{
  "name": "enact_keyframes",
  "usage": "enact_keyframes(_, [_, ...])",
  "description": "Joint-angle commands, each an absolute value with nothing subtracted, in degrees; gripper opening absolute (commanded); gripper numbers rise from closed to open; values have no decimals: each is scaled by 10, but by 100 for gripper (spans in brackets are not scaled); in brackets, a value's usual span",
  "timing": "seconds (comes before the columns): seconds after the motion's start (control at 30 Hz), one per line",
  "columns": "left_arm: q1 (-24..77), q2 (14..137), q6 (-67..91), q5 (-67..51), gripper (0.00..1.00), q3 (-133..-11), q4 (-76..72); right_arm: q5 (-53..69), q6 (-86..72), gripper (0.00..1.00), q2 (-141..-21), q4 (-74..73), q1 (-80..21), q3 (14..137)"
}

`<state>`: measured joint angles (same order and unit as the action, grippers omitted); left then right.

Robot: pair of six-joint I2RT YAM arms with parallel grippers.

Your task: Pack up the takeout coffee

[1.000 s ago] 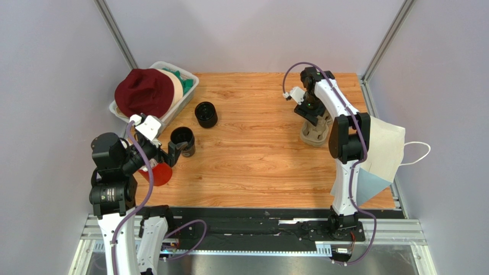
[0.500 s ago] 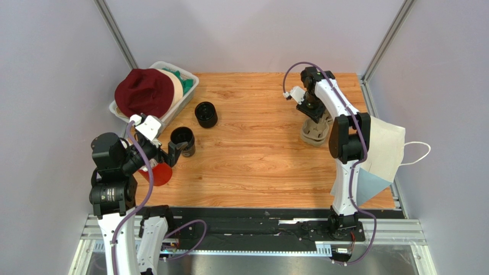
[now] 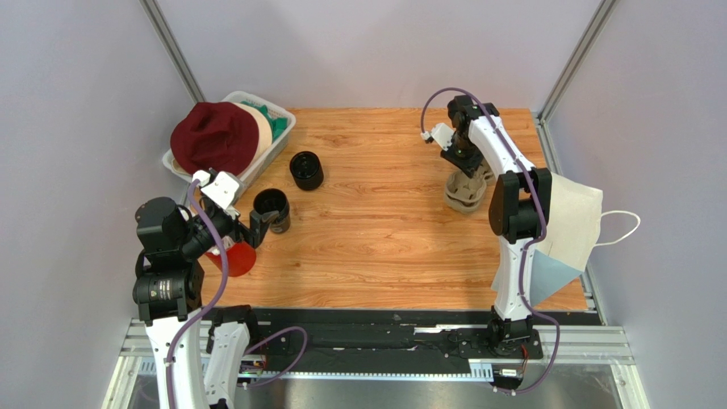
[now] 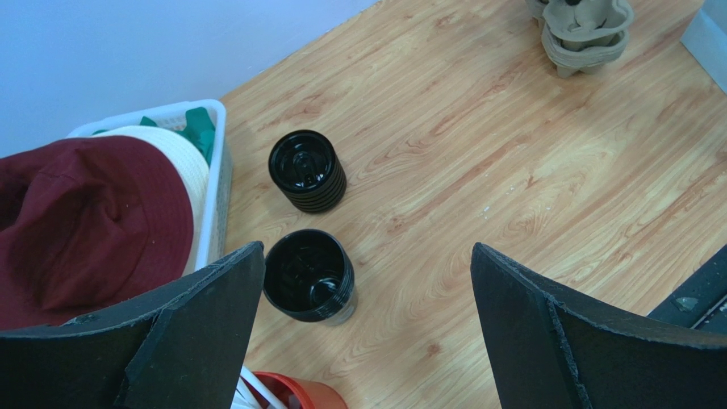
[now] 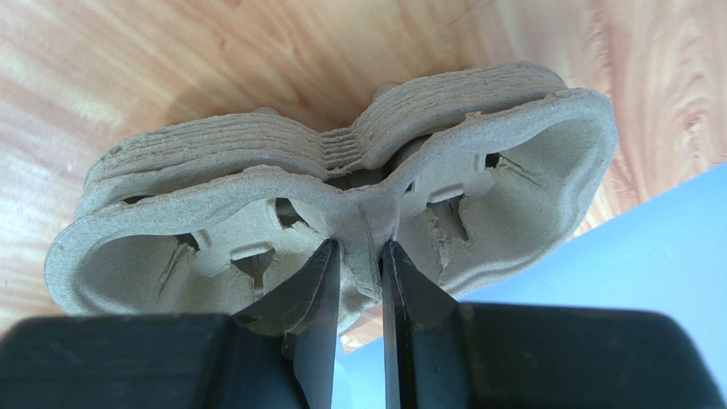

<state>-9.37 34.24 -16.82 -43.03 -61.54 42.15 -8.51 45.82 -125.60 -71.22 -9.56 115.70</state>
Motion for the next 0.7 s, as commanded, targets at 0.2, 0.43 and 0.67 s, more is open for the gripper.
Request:
enact_keyframes(0.2, [-99,346,-162,-441,99,-617,403,-163,405,17,-1227,-561,-96,1172])
enact_keyframes(0.43, [-99,346,-163,-442,99,-617,403,-273,410,14,-1241,-469,-99,1161])
enact_keyframes(0.67, [-99,347,-163,-441,99,-615,403,-394,428,11,-1285,-381,-99,1186])
